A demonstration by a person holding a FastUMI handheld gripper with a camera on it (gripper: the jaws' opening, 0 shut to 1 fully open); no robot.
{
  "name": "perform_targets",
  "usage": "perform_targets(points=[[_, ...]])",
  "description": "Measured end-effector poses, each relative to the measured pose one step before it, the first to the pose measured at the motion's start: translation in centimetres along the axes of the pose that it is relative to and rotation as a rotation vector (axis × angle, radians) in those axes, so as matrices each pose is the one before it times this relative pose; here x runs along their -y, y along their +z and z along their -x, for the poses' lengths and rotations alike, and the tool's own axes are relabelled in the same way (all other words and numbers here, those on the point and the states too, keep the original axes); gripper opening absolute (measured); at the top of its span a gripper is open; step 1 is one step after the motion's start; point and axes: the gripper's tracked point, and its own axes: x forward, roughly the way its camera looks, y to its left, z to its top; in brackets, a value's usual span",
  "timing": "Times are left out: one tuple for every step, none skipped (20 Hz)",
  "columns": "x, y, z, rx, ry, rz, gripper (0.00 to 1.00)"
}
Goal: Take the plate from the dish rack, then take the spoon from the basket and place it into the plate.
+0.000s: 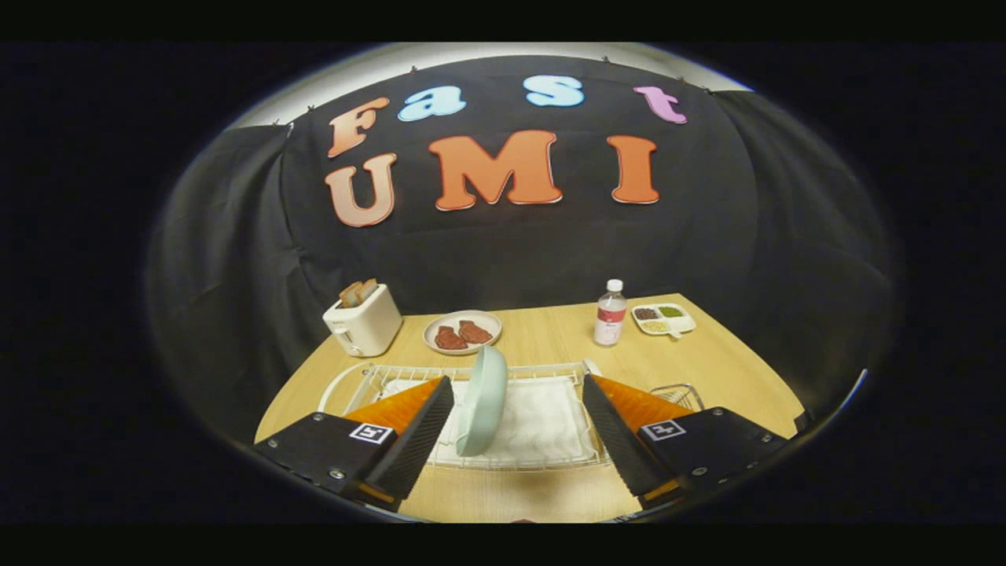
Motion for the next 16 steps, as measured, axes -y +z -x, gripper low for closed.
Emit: perform_targets(points=[[-0.32, -0.438, -0.806, -0.01884, 0.00028, 0.00229, 0.99], [-0.199, -0.583, -0.656, -0.0213, -0.00028, 0.00327, 0.99], [-0.201, -0.586, -0.692, -0.02084, -0.00112, 0.00096, 0.99], [-0.218, -0.603, -0.537, -0.01963, 0.00203, -0.00117, 0.99], [-0.267, -0.565, -0.653, -0.02151, 0.0024, -0.00249, 0.99], [-0.291, -0.407, -0.602, -0.02531, 0.00491, -0.0028, 0.99], [-0.175, -0.488, -0.645, -0.01931, 0.00423, -0.00264, 0.99], [-0.046, -0.197, -0.516, -0.01675, -0.00107, -0.00387, 0.99], [-0.167, -0.169, -0.691, -0.01555, 0.00204, -0.00927, 0.99], [-0.117, -0.237, -0.329, -0.01262, 0.00404, -0.01294, 0.99], [-0.069, -0.085, -0.525, -0.01058, -0.00049, -0.01099, 0.99], [0.046, -0.239, -0.413, -0.01426, -0.00619, -0.00744, 0.99], [0.099, -0.189, -0.412, -0.01552, -0.00619, -0.00506, 0.97], [-0.06, -0.199, -0.362, -0.01421, -0.00095, -0.00579, 0.96], [-0.223, -0.125, -0.453, -0.01168, 0.00286, -0.00925, 0.91], [-0.208, -0.238, -0.33, -0.01161, 0.00471, -0.00856, 0.89]])
